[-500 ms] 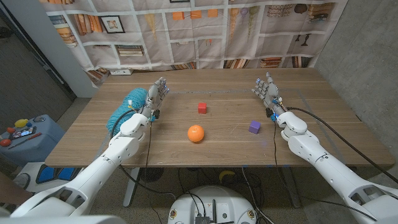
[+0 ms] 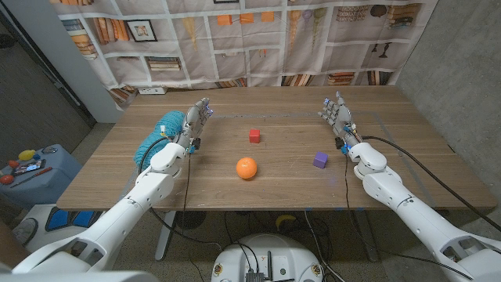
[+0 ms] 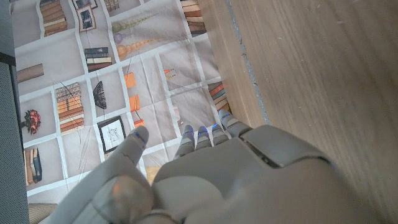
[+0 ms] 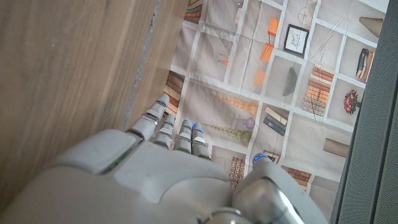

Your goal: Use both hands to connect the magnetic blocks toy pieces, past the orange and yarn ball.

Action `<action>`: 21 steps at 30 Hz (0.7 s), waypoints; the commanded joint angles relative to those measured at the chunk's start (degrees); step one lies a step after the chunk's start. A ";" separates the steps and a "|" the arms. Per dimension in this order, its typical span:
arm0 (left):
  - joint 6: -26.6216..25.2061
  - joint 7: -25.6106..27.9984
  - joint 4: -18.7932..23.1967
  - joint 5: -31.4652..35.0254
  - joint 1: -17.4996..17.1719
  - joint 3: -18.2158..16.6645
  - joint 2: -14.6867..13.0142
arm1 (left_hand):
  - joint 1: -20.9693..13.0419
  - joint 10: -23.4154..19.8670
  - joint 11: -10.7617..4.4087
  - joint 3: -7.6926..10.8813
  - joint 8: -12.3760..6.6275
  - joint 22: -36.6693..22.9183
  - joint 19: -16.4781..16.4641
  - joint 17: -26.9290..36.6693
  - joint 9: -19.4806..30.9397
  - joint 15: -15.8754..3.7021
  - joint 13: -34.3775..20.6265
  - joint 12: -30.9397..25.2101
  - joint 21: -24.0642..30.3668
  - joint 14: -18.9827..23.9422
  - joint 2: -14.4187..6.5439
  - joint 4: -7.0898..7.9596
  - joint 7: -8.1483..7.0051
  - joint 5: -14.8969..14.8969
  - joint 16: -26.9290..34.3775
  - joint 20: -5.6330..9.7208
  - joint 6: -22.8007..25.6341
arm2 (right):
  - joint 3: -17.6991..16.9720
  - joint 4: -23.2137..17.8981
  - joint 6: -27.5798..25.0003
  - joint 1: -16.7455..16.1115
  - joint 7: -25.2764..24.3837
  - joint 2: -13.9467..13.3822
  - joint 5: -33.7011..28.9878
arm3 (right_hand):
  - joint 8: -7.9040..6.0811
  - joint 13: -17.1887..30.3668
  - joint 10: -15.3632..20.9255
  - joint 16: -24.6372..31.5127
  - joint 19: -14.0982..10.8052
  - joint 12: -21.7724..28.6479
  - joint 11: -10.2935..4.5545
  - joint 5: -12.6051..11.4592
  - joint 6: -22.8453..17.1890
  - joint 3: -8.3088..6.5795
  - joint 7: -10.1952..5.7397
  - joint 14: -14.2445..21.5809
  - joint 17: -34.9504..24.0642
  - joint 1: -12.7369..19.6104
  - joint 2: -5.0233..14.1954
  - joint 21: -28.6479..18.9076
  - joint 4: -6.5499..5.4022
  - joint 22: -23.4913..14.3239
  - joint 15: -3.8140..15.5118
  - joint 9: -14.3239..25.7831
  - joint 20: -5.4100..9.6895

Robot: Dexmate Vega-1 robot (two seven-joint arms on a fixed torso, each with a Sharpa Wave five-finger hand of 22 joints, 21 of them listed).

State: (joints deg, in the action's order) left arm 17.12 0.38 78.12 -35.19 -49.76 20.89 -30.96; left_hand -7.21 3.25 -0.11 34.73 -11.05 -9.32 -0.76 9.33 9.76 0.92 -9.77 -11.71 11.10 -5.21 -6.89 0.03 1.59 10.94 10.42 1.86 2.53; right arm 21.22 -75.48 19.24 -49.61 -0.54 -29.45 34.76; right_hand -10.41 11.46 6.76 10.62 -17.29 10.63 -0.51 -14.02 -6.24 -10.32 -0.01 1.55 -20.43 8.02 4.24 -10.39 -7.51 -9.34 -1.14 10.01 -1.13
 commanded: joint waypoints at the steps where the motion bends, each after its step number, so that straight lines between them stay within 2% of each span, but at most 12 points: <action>1: -3.27 0.64 4.80 2.24 -0.69 0.37 -3.64 | -2.33 -1.55 -0.96 1.08 -0.55 -0.17 -0.45 0.20 0.09 -0.51 -0.17 -0.14 -0.37 0.17 -0.11 -3.45 -0.69 -0.52 -0.25 1.15 2.27 | -0.25 -2.18 -0.23 -1.47 -1.49 -0.94 -0.93 | -0.30 0.10 0.60 0.34 -0.24 0.31 -0.11 -0.63 -0.54 -0.34 -0.04 0.13 0.07 0.44 0.21 -0.34 0.14 -0.20 -0.01 0.12 -0.09; 5: -4.83 1.28 7.01 3.01 -1.07 0.35 -5.02 | -3.34 -2.10 -1.47 1.45 -0.56 -0.18 -0.48 0.21 0.09 -0.94 -0.19 -0.10 -0.43 0.23 0.32 -5.18 -1.02 -0.62 -0.28 1.34 2.91 | -0.32 -2.61 -0.34 -1.87 -1.83 -1.16 -1.08 | -0.30 0.06 0.53 0.35 -0.24 0.28 -0.18 -0.66 -0.54 -0.40 -0.02 0.16 0.20 0.50 0.28 -0.33 0.23 -0.19 -0.03 0.11 -0.06; 6: -5.42 1.41 7.66 3.37 -1.08 0.41 -5.55 | -3.91 -2.35 -1.62 1.65 -0.68 -0.17 -0.54 0.22 0.09 -1.16 -0.19 -0.07 -0.45 0.38 0.53 -6.10 -1.07 -0.63 -0.25 1.48 3.47 | -0.35 -2.41 0.15 -1.91 -1.42 -1.12 -0.98 | -0.29 0.03 0.57 0.35 -0.24 0.30 -0.19 -0.68 -0.53 -0.43 -0.03 0.15 0.26 0.54 0.31 -0.33 0.27 -0.19 -0.01 0.11 -0.02; 12: -7.52 2.50 10.33 6.60 -0.60 1.08 -7.81 | -6.42 -3.32 -2.34 2.46 -0.83 -0.16 -0.76 0.26 0.14 -1.78 -0.25 -0.03 -0.49 0.55 1.17 -9.40 -2.06 -0.39 -0.25 1.55 4.70 | -0.40 -3.17 -0.83 -2.35 -2.06 -1.64 -1.17 | -0.30 -0.03 0.59 0.36 -0.23 0.31 -0.12 -0.72 -0.55 -0.52 -0.06 0.14 0.47 0.62 0.42 -0.31 0.40 -0.19 0.04 0.11 0.07; 21: -10.50 4.39 14.52 12.53 0.05 2.56 -10.61 | -9.21 -4.42 -3.32 3.19 -1.48 -0.14 -1.41 0.27 0.20 -2.22 -0.30 -0.05 -0.45 1.53 2.11 -10.99 -3.22 -0.13 -0.08 1.35 7.40 | -0.35 -1.34 0.53 -2.03 -0.59 -1.55 -1.09 | -0.28 -0.11 0.56 0.39 -0.18 0.30 -0.13 -0.76 -0.51 -0.63 -0.01 0.16 0.72 0.73 0.55 -0.28 0.56 -0.19 0.12 0.10 0.16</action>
State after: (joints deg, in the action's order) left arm 10.05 2.84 87.85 -28.47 -50.39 22.08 -38.17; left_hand -15.22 -0.51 -3.07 37.79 -11.92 -9.33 -1.57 9.48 9.75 -0.94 -9.75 -11.71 10.73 -3.78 -4.77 -10.40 -1.54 10.36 10.15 2.04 8.94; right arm 20.90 -77.88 19.02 -51.57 -1.96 -30.79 33.83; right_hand -10.41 11.18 6.96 10.62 -17.28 10.63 -0.72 -14.41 -6.24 -10.63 -0.01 1.55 -19.65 8.31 4.54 -10.39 -7.20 -9.33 -1.14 10.00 -1.13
